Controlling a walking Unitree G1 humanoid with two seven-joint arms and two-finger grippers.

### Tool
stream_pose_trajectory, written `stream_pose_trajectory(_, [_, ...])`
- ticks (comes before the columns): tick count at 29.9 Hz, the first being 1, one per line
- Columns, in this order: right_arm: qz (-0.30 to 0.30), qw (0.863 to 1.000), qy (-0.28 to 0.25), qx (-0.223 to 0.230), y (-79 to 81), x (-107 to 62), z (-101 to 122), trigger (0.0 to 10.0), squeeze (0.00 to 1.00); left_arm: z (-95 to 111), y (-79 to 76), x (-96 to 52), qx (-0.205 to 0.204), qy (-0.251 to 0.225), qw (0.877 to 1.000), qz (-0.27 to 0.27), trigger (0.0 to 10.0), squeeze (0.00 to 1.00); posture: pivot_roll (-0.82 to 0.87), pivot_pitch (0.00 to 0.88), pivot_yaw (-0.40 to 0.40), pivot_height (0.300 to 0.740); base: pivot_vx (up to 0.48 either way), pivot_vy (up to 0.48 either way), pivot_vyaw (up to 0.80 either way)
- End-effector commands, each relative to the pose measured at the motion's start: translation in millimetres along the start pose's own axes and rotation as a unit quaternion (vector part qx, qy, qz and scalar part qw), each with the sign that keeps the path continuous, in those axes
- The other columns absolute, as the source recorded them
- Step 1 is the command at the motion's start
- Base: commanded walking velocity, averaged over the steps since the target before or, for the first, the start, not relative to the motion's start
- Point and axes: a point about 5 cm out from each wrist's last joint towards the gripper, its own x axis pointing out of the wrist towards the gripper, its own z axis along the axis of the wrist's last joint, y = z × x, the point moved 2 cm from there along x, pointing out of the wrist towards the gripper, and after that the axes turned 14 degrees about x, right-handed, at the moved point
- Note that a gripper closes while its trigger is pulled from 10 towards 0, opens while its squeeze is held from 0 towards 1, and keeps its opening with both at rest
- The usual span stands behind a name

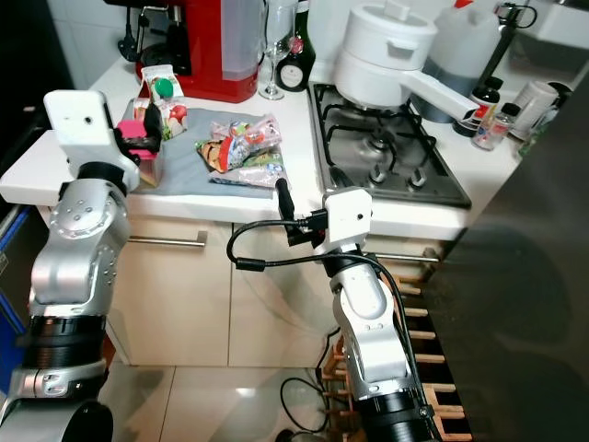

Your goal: Restocking fridge

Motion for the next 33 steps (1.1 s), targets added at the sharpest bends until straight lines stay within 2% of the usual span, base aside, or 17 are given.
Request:
stream_pose_trajectory(1, [-0.002,1.000,-0.001,0.001,-2.5,-2.9,2,10.0,0.00,-4,-5.3,3.6,0.013,0.021,1.000,0.001,10.0,0.00,0.05,0.000,-0.099,0.740,0.000,0.000,0.00])
stream_pose_trajectory(3, [-0.002,1.000,0.001,0.001,-2.7,-3.9,1,10.0,0.00,-5,-8.2,5.6,0.020,0.028,0.999,-0.002,10.0,0.00,0.05,0.000,-0.099,0.740,0.000,0.000,0.00])
stream_pose_trajectory(5, [-0.002,1.000,0.003,0.001,-2.6,-4.5,1,10.0,0.00,-4,-9.5,6.6,0.010,0.032,0.999,-0.005,10.0,0.00,0.05,0.000,-0.100,0.740,0.000,0.000,0.00])
stream_pose_trajectory(9, [0.000,1.000,0.007,0.002,-2.0,-6.0,-1,10.0,0.00,-7,-9.9,4.4,0.005,0.049,0.999,-0.013,10.0,0.00,0.05,0.000,-0.099,0.740,0.000,0.000,0.00])
stream_pose_trajectory(14, [0.001,1.000,0.011,0.004,-1.4,-6.5,-3,10.0,0.00,-11,-17.5,2.5,0.000,0.056,0.998,-0.031,10.0,0.00,0.05,0.000,-0.098,0.740,0.000,0.000,0.00])
stream_pose_trajectory(16, [0.001,1.000,0.012,0.005,-1.3,-6.1,-4,10.0,0.00,-3,-22.0,2.2,0.018,0.034,0.998,-0.047,10.0,0.00,0.05,0.000,-0.097,0.740,0.000,0.000,0.00])
stream_pose_trajectory(19, [0.000,1.000,0.013,0.006,-1.3,-6.2,-4,10.0,0.00,-2,-23.1,1.8,0.024,0.030,0.998,-0.050,10.0,0.00,0.05,0.000,-0.097,0.740,0.000,0.000,0.00])
stream_pose_trajectory(33, [-0.001,1.000,0.016,0.003,-3.1,-7.1,-5,10.0,0.00,-22,-31.1,-5.4,0.053,0.043,0.996,-0.065,10.0,0.00,0.05,0.000,-0.098,0.740,0.000,0.000,0.00])
